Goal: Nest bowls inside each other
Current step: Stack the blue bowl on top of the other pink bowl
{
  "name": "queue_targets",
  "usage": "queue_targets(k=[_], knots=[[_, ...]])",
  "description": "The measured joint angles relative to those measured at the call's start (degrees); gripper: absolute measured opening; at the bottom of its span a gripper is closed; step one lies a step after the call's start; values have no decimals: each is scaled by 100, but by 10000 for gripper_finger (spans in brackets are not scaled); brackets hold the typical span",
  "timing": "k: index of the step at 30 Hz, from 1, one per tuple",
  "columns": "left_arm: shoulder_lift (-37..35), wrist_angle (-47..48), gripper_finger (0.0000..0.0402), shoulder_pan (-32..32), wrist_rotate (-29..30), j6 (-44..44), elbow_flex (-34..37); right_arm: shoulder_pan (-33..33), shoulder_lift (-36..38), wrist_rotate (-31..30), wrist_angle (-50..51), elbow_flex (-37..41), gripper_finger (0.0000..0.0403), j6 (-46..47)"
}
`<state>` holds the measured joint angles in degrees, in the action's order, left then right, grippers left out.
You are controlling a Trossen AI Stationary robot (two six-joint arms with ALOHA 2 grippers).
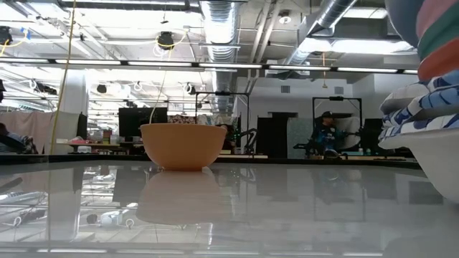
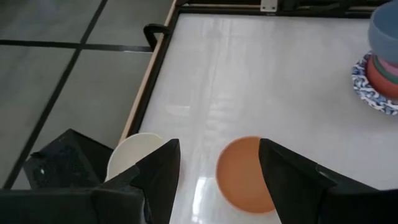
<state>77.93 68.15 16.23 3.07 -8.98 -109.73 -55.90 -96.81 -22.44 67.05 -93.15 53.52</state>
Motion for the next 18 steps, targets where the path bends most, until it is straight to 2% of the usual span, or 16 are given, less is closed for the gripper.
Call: queue_targets(k=[8,15,18], knots=[[0,5,209,0,64,167,0,2,-9,2,52,-312,11,-105],[0,7,209,0,40,171,0,-2,-69,3,-345,-330,11,-103],[0,7,209,0,40,147,0,-41,-189,159,-315,-330,11,-93]])
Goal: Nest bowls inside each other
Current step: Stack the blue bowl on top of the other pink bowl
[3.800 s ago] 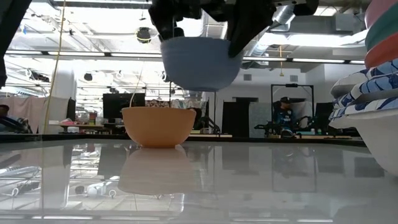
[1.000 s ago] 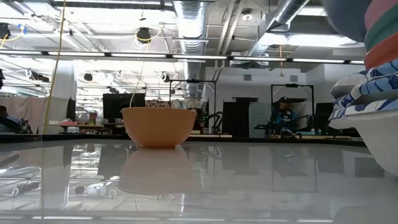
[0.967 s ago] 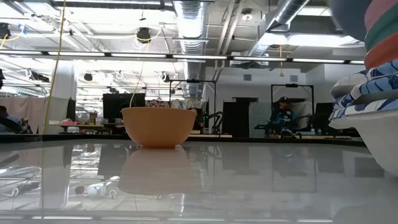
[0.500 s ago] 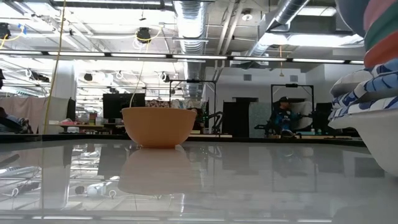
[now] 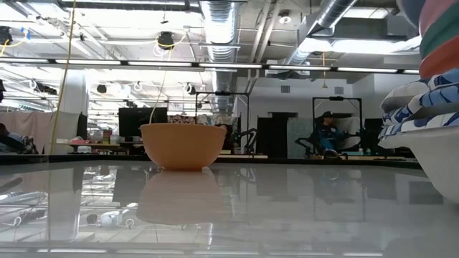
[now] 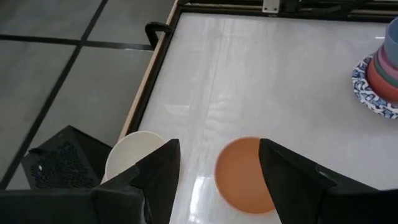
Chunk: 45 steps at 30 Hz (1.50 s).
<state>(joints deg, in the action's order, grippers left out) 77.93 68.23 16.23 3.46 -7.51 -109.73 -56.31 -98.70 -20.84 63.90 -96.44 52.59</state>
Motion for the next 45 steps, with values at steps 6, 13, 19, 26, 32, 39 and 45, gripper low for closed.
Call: queue_targets(k=[6,13,19,26,32,39,45], knots=[[0,2,209,0,24,-39,0,-182,-102,10,33,0,11,364],[-2,0,209,0,26,-1,0,-271,-100,11,29,11,11,461],[-2,0,209,0,26,79,0,-205,-100,-9,147,20,11,414],[-2,-1,209,0,52,222,2,-177,-163,-10,117,20,11,397],[-9,-37,209,0,72,224,119,-177,-530,190,-77,22,11,349],[-7,-115,209,0,112,242,463,-175,-557,143,273,22,11,436],[-4,-301,209,-2,43,301,614,-175,-557,142,251,22,11,377]])
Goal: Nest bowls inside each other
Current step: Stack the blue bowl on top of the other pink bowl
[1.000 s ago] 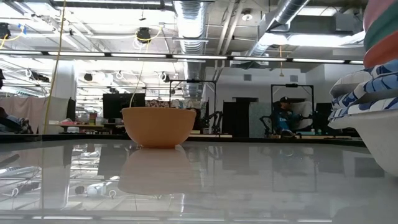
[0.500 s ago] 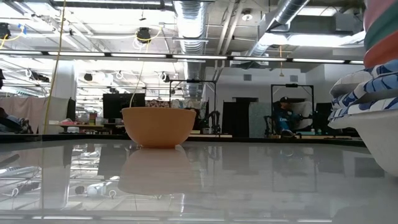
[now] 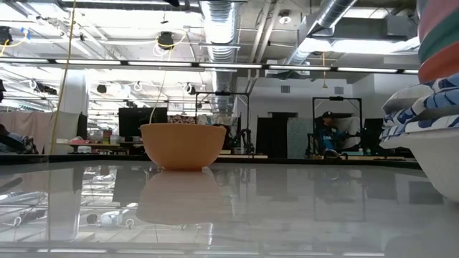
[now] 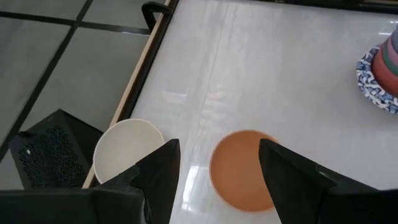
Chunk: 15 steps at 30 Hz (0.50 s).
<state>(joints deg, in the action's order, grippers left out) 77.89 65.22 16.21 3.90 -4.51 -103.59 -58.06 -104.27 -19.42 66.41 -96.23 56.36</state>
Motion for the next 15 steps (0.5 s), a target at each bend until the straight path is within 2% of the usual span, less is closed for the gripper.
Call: queue_targets(k=[7,15], knots=[[-2,-80,209,0,-4,-19,0,71,-4,-4,5,0,12,-418],[-2,-75,209,0,-4,-18,0,85,-4,-9,15,0,12,-437]])
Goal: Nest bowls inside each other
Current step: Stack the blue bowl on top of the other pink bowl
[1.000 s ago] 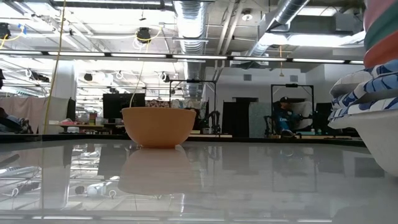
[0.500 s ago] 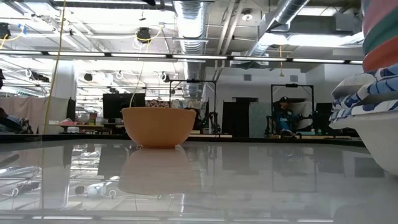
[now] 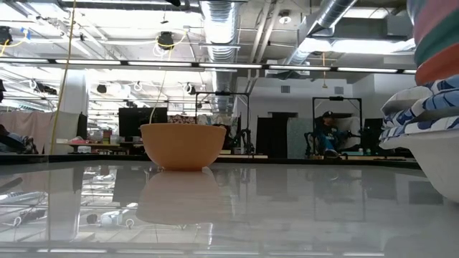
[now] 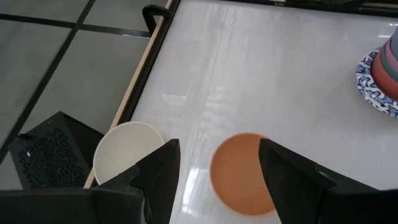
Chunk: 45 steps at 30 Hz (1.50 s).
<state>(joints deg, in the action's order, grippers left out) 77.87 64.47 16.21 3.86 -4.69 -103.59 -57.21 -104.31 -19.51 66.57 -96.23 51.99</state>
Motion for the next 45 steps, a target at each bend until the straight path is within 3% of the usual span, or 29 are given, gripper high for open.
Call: queue_targets(k=[24,45], knots=[[0,-51,209,2,-2,-1,0,25,-2,7,-95,120,15,-238],[0,-74,209,2,-2,-2,0,37,-2,4,-149,120,103,-83]])
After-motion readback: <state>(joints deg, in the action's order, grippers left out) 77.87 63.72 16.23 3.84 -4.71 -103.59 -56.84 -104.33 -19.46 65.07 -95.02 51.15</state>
